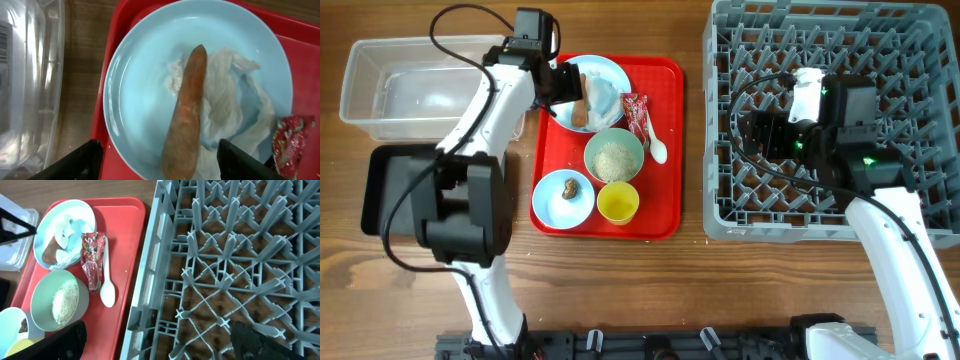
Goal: Sort waste into correct bins and load items into the dishwasher rack
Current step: 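Grasp the orange carrot on the plate with the left gripper, then move the carrot left and drop it onto the black tray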
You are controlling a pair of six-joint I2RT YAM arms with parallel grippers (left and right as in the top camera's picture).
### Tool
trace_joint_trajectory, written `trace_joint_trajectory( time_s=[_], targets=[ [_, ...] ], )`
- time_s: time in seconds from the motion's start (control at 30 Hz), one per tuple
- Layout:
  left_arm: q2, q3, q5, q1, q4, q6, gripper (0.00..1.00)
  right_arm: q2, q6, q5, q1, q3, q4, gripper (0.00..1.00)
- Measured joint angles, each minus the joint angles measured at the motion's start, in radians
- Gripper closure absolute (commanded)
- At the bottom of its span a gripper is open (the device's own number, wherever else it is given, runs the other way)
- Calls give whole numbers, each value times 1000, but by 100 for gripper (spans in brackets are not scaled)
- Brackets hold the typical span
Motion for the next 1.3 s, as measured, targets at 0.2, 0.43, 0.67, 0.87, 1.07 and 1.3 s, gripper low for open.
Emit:
trace_joint_trajectory(
  time_s=[0.2, 0.43, 0.67, 0.87, 1.07, 1.3],
  targets=[
    [101, 0, 3, -12, 59, 39, 31, 0, 0, 0, 0, 0, 0, 7],
    [151, 7, 6, -44, 71, 88, 72, 0, 0, 0, 0, 0, 0, 6],
    [154, 34, 5, -43, 16, 89, 96, 0, 0, 0, 0, 0, 0, 6],
    [-43, 36, 5, -43, -28, 72, 96, 0, 0, 0, 0, 0, 1, 6],
    [-399, 63, -255, 29, -392, -190, 96, 0, 0, 0, 0, 0, 3, 6],
    [-417, -185, -468, 458, -411, -836, 96, 0, 0, 0, 0, 0, 11, 6]
  ],
)
